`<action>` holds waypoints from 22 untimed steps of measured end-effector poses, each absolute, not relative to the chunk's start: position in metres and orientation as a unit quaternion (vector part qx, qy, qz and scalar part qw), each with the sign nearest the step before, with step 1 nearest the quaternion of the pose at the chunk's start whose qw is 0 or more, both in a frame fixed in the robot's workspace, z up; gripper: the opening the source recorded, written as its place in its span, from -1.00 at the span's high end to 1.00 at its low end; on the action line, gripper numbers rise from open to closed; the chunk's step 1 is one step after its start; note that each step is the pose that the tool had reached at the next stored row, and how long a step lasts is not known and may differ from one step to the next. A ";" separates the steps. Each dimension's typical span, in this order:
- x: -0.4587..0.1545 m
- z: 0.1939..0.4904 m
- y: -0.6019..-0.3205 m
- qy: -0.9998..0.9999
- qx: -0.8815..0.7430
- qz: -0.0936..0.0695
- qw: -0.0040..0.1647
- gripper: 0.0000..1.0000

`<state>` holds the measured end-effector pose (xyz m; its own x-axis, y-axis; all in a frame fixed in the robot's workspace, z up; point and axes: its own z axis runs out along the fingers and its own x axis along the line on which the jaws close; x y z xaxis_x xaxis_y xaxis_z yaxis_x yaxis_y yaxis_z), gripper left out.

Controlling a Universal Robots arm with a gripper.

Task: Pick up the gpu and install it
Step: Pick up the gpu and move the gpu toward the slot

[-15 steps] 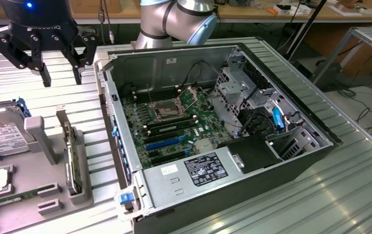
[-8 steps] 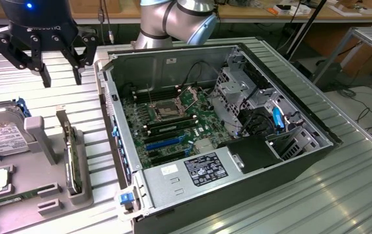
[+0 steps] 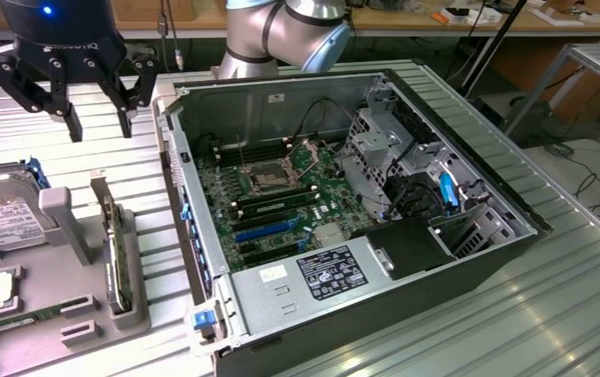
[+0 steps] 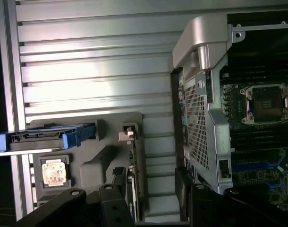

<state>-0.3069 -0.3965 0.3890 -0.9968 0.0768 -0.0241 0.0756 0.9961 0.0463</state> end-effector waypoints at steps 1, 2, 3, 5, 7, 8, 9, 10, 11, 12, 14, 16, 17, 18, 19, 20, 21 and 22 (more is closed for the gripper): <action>-0.307 0.389 -0.397 0.999 0.038 0.023 0.013 -0.08; -0.307 0.389 -0.397 0.999 0.038 0.023 0.013 -0.08; -0.307 0.389 -0.398 0.999 0.038 0.023 0.013 -0.08; -0.307 0.389 -0.398 0.999 0.038 0.023 0.013 -0.08; -0.308 0.389 -0.400 0.999 0.038 0.023 0.013 -0.08; -0.308 0.389 -0.401 0.999 0.038 0.023 0.013 -0.08; -0.309 0.388 -0.402 0.999 0.038 0.023 0.013 -0.08; -0.309 0.388 -0.403 0.999 0.038 0.023 0.013 -0.08; -0.310 0.388 -0.404 0.999 0.038 0.023 0.013 -0.08; -0.310 0.388 -0.405 0.999 0.038 0.023 0.013 -0.08; -0.311 0.388 -0.406 0.999 0.038 0.023 0.013 -0.08; -0.312 0.388 -0.409 0.999 0.038 0.023 0.013 -0.08; -0.313 0.387 -0.410 0.999 0.038 0.023 0.013 -0.08; -0.313 0.387 -0.410 0.999 0.038 0.023 0.013 -0.08; -0.314 0.387 -0.411 0.999 0.038 0.023 0.013 -0.08; -0.314 0.387 -0.412 0.999 0.038 0.023 0.013 -0.08; -0.315 0.387 -0.412 0.999 0.038 0.023 0.013 -0.08; -0.315 0.387 -0.413 0.999 0.038 0.023 0.013 -0.08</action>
